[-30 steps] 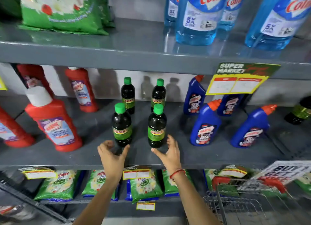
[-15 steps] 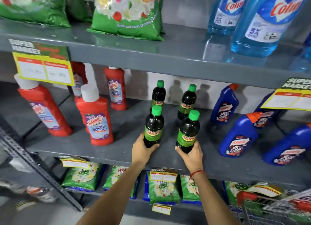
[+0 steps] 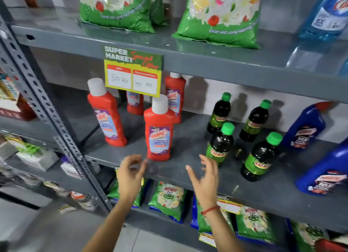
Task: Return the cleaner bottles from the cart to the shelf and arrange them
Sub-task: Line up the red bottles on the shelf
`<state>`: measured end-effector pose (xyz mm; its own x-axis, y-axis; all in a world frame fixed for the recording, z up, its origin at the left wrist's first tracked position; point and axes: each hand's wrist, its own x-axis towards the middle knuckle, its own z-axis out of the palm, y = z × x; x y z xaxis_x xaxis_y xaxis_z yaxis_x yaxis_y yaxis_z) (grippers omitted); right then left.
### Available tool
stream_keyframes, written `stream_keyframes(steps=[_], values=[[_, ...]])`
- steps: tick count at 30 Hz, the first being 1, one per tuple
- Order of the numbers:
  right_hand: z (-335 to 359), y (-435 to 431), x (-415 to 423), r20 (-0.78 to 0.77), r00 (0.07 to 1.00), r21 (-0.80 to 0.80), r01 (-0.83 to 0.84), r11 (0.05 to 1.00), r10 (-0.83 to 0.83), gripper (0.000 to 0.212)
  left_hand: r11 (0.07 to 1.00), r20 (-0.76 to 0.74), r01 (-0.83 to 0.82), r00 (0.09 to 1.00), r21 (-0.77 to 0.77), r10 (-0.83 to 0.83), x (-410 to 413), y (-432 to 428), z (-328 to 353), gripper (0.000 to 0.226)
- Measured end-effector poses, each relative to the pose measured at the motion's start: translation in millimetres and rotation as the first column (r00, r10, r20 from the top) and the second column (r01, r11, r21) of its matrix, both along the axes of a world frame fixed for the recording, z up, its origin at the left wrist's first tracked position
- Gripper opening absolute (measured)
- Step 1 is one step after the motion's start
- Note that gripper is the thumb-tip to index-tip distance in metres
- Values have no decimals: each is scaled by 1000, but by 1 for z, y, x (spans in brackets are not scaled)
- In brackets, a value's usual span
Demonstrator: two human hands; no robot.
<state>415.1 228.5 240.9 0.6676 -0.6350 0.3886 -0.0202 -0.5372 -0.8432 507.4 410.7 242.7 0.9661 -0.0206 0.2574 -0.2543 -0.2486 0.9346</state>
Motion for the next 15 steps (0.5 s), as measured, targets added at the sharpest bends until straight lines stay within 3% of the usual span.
stream_keyframes(steps=[2,5,8,11,15], values=[[5,15,32,-87,981,89,-168,982,176,67,992,7,-128,992,-6,128,26,18,2,29],[0,26,70,-207,928,230,-261,937,309,90,979,-21,-190,981,71,191,66,36,1,77],[-7,32,90,-237,911,272,-270,923,337,87,981,-97,-147,982,124,160,96,44,1,106],[-7,37,99,-235,914,292,-258,921,331,68,982,-141,-93,983,166,117,118,47,-3,102],[-8,40,102,-212,917,319,-261,911,337,67,966,-128,-101,983,237,134,130,49,-8,79]])
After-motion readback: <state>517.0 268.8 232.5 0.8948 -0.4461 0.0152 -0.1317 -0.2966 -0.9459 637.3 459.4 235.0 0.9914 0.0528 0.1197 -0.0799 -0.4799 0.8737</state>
